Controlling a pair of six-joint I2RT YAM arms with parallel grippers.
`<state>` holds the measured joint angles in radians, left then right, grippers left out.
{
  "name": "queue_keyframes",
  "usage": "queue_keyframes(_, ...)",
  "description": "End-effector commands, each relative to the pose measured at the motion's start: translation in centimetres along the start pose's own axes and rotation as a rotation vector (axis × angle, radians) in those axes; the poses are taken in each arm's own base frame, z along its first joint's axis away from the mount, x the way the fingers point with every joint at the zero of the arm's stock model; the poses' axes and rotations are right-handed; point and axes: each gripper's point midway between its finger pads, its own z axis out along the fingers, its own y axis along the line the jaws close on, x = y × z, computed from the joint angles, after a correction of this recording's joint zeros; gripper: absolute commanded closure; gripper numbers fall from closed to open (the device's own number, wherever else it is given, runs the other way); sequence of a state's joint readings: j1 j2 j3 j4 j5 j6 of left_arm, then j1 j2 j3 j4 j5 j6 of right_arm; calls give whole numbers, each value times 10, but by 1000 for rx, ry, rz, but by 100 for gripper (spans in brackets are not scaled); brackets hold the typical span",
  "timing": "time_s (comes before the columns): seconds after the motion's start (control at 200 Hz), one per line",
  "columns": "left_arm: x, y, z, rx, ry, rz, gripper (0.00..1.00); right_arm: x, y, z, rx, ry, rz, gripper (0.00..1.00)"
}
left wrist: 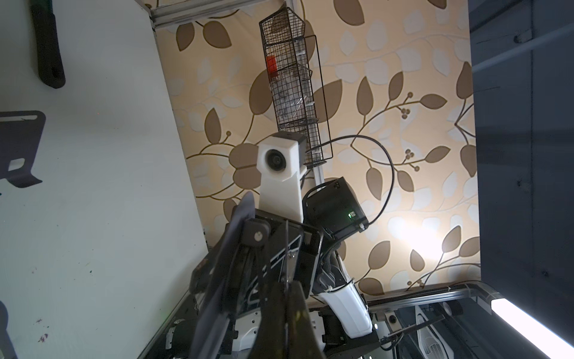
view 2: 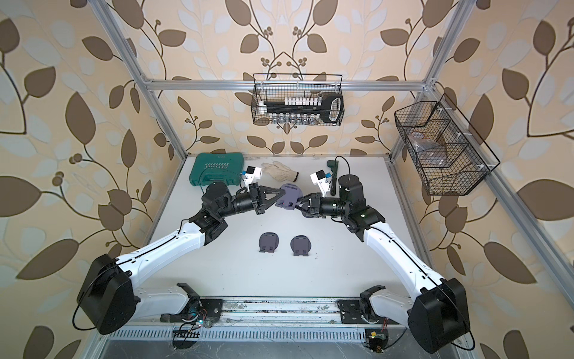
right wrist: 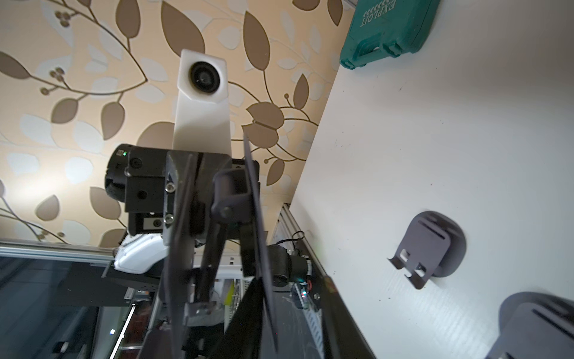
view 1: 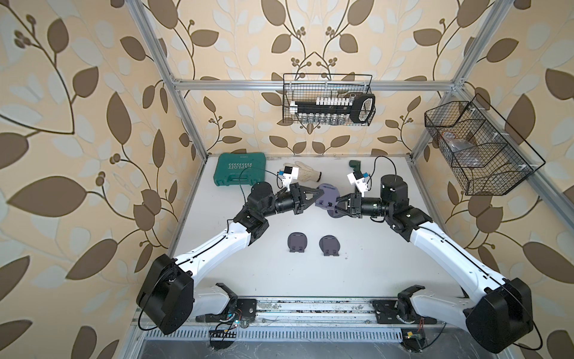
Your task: Open the phone stand
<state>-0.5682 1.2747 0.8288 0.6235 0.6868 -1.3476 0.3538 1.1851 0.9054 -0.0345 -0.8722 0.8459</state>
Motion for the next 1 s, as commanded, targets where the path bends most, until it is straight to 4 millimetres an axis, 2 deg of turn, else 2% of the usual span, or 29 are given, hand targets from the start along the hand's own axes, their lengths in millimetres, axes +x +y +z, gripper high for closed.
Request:
queue_keyframes(0.0, -1, -14, -3, 61, -14, 3, 100, -8, -2, 0, -3, -53, -33, 100)
queue_keyframes(0.165, 3, -6, -6, 31, -13, -14, 100, -10, 3, -6, -1, -92, -63, 100)
queue_keyframes(0.32, 11, -8, -11, -25, 17, 52, 100, -5, -6, -8, 29, -60, -16, 100)
queue_keyframes(0.46, 22, -24, -10, -23, 101, 113, 65, 5, 2, -13, -13, 1, -53, 100)
queue_keyframes(0.54, 26, -31, -10, -29, 143, 159, 52, 9, 11, -16, -33, 27, -96, 100)
queue_keyframes(0.585, 26, -35, -10, -38, 156, 192, 48, 11, 15, -17, -51, 40, -109, 100)
queue_keyframes(0.7, 27, -41, -8, -41, 186, 252, 45, 15, 23, -20, -90, 51, -123, 100)
queue_keyframes(0.83, 28, -37, 0, -34, 231, 251, 47, 17, 25, -20, -109, 54, -117, 100)
queue_keyframes(0.935, 28, -32, 5, -32, 256, 238, 55, 18, 25, -20, -111, 59, -114, 100)
queue_keyframes(0.995, 28, -28, 7, -39, 270, 227, 69, 18, 27, -20, -117, 58, -115, 100)
